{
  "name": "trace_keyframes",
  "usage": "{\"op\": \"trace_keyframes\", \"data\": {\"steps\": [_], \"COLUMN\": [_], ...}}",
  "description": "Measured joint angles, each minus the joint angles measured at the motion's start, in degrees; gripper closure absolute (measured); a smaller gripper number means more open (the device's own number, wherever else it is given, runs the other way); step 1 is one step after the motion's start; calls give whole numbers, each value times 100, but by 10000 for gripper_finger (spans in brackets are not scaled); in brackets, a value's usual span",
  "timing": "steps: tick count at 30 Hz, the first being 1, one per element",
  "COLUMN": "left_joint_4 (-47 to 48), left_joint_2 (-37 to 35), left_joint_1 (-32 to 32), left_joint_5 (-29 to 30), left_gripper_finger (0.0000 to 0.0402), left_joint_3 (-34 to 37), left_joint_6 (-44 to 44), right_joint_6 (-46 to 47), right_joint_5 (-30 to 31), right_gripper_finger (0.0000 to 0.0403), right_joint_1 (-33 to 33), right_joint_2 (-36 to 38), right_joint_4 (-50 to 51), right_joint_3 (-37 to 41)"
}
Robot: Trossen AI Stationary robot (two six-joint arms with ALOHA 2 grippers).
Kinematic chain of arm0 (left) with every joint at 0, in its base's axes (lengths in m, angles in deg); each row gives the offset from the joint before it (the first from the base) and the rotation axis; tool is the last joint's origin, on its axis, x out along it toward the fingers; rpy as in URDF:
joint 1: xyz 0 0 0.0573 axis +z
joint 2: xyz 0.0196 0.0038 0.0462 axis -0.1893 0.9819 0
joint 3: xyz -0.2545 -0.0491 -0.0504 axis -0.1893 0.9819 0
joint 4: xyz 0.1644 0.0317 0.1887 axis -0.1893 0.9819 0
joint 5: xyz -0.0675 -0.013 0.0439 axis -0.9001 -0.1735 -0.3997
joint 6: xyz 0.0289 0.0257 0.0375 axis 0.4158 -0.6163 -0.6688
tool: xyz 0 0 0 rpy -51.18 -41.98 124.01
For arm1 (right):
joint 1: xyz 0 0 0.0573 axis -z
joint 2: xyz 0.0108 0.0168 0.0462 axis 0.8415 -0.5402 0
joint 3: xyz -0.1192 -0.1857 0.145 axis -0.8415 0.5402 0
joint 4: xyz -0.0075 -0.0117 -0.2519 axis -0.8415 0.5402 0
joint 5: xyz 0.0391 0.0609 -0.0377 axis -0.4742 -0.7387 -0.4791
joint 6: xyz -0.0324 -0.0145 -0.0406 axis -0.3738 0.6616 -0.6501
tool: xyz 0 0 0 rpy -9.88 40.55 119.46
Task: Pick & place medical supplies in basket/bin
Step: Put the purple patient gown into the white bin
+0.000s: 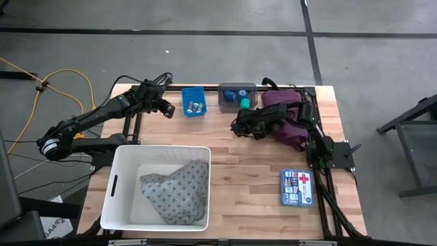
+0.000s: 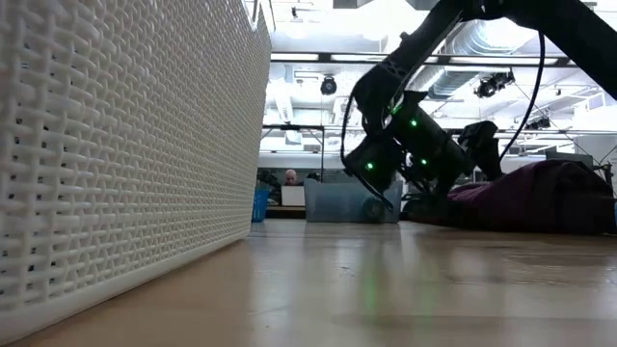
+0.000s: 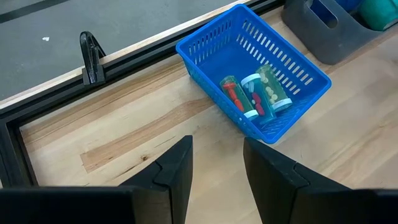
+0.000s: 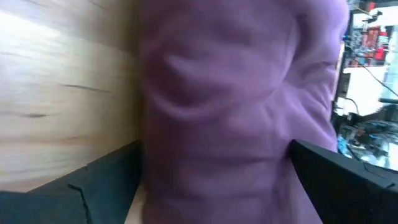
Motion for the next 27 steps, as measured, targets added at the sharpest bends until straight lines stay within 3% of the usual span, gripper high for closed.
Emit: {"op": "trace_keyframes", "data": {"steps": [21,27], "left_joint_4": [-1,-2], "left_joint_2": [0,0], "left_joint_1": [-1,0], "left_joint_5": [1,0], "left_gripper_finger": [265,265], "left_joint_3": [0,0], "left_joint_6": [0,0], "right_joint_6": [-188,-542], "right_joint_5": [204,161], "right_gripper_finger": [14,54], "right_joint_1": [355,355], "right_joint_2": [0,0], "right_joint_4": [1,1], "right_joint_3": [619,621]}}
